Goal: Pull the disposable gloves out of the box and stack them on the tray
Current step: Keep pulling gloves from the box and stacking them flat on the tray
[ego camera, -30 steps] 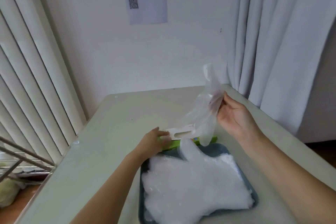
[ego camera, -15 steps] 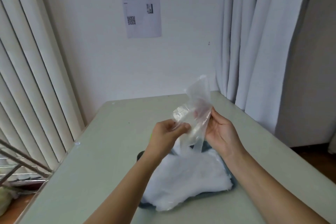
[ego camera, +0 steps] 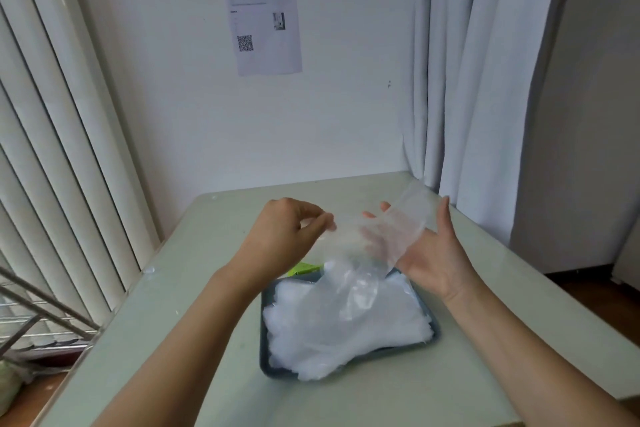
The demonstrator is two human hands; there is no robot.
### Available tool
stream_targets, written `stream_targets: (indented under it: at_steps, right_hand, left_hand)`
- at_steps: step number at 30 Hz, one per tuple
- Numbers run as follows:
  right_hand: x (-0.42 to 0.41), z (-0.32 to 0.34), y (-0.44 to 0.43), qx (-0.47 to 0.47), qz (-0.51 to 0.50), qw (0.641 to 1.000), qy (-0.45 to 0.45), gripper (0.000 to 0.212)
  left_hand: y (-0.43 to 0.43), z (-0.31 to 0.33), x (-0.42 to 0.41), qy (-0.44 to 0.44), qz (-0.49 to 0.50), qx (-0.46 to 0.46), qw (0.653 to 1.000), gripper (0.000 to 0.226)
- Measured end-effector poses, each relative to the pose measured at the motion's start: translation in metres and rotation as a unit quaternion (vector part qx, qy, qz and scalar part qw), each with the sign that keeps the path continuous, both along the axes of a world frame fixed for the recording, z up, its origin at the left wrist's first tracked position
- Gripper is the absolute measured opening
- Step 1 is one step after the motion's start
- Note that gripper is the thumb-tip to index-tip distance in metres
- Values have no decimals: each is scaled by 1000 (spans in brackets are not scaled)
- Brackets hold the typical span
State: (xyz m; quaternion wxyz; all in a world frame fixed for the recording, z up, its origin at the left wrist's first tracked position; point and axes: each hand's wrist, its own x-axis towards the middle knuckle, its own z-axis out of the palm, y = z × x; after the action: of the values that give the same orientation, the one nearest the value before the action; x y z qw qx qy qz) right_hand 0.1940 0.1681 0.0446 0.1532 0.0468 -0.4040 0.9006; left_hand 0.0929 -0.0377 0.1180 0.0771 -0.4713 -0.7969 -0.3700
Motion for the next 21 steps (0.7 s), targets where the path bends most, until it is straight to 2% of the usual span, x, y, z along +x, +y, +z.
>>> stream_targets:
  at_steps: [3,5,7,11,13,15,16,19,21]
  right_hand:
    - [6,5,7,49,-6,998,-47,102]
    - [11,10,10,96,-9,992,-80,103]
    - [16,13,9,138,0,985,-105,85]
    - [17,12,-4,271,-27,949,-160,54]
    - [16,10,-10,303,-57,936,-169,29]
    - [14,8,-12,311,-98,925,-193,12]
    - [11,5,-11,316,-123,917,-211,11]
    - [4,-5,-3,378,-200,860,-278,20]
    - [-2,-13,2,423,-206,823,-320,22]
  left_hand:
    - [-5,4,-7,-49,5,-27,998,25]
    - [-7,6,-9,-142,-16,-26,989,28]
    - [-7,5,-14,-241,-54,-21,969,29]
    - [-6,-3,-28,-376,-77,-3,924,21]
    - [-3,-12,-39,-418,-68,8,906,22]
    - [0,-22,-47,-450,-62,0,891,23]
    - [1,-28,-51,-458,-57,-19,887,22]
    - [0,-40,-56,-417,-39,-127,899,27]
    - [3,-52,-59,-370,-17,-183,911,29]
